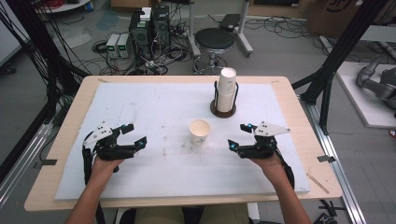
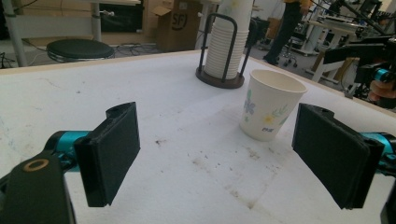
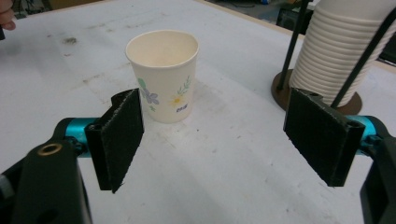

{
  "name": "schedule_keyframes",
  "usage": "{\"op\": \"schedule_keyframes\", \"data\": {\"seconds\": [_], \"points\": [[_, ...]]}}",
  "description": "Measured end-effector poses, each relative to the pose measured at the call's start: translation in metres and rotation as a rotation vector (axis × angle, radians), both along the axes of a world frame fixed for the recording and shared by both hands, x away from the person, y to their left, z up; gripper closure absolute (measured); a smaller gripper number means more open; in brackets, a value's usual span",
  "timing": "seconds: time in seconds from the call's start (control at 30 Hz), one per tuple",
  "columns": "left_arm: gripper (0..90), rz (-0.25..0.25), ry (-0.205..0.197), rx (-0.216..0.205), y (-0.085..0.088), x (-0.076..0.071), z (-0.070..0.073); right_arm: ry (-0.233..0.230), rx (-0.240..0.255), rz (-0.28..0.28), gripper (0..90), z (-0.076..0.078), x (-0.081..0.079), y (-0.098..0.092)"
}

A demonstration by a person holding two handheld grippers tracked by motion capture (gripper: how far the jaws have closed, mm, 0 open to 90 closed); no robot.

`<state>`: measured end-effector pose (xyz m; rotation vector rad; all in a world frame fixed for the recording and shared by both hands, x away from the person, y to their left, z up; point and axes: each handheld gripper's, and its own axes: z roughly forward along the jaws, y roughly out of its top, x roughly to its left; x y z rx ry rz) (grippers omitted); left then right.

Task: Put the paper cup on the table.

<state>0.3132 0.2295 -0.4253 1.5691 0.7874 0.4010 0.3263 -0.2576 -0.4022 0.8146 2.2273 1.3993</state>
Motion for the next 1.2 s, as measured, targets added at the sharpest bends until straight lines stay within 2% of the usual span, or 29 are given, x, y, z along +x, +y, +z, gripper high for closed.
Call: {"op": "schedule_keyframes", "data": {"seconds": [0.23, 0.4, 0.57, 1.2], "points": [[15.1, -0.005, -0.016, 0.005, 0.0, -0.002, 0.001, -0.046, 0.027, -0.023, 20.6, 0.004, -0.016, -0.018], [15.1, -0.009, -0.031, -0.003, 0.0, -0.005, 0.004, -0.066, 0.022, -0.055, 20.6, 0.007, -0.024, -0.026], [15.1, -0.018, -0.042, 0.004, -0.001, -0.01, 0.005, -0.062, 0.03, -0.071, 20.6, 0.008, -0.031, -0.033], [15.3, -0.009, -0.045, 0.012, 0.004, -0.018, 0.006, -0.074, 0.026, -0.08, 20.6, 0.008, -0.037, -0.034]]}}
